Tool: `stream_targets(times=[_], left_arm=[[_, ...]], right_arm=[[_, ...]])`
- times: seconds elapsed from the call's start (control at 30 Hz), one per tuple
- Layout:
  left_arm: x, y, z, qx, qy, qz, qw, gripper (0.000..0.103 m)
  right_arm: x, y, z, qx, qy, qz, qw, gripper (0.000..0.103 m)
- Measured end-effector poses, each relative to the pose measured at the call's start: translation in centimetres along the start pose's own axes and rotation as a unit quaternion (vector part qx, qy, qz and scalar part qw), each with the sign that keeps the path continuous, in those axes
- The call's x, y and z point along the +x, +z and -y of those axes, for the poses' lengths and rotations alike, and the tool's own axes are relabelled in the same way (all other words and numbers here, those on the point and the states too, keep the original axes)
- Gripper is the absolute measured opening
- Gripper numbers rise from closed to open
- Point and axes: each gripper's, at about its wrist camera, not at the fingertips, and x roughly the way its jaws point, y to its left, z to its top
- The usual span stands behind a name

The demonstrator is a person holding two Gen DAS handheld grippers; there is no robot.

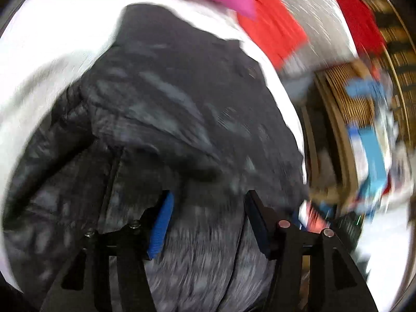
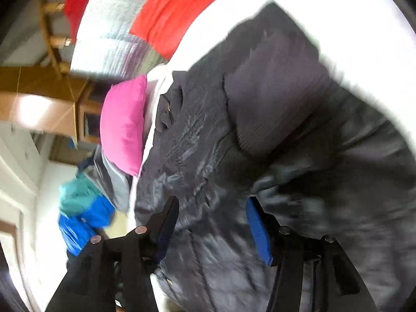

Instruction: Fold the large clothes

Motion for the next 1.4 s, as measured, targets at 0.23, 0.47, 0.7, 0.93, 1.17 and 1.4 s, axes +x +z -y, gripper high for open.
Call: stream_targets(times=[0.23, 0.47, 0.7, 0.93, 1.17, 1.4], left_arm=[[-7.1, 1.3, -2.2, 0.069, 0.066, 0.117, 0.9885, 0.077], [-7.6, 3.9, -8.4, -0.054, 0.097, 0.135, 0.9846, 0.077], [-3.5, 4.7, -7.9, -0.057, 0.097, 0.084, 0.9901, 0.08], [-2.5, 4.6, -6.0, -0.007, 0.099, 0.07, 0.9926, 0.082], [-1.9, 4.9, -6.2, 0.006, 0.122, 0.081, 0.9892, 0.059], [-1.0, 4.7, -4.7, 0.049, 0.149, 0.062, 0.9857, 0.079]], right_arm=[[-5.4, 2.1, 3.7, 0.002, -0.045, 0.102, 0.994, 0.07], [-1.1, 4.9, 5.0, 0.013, -0.108, 0.077, 0.991, 0.073], [2.0, 5.5, 5.1, -0.018, -0.118, 0.055, 0.991, 0.079], [1.9, 4.8, 4.3, -0.051, -0.1, 0.054, 0.992, 0.054], [2.6, 4.8, 4.7, -0.038, -0.105, 0.049, 0.993, 0.062], [1.5, 3.9, 2.8, -0.078, -0.108, 0.08, 0.988, 0.055]])
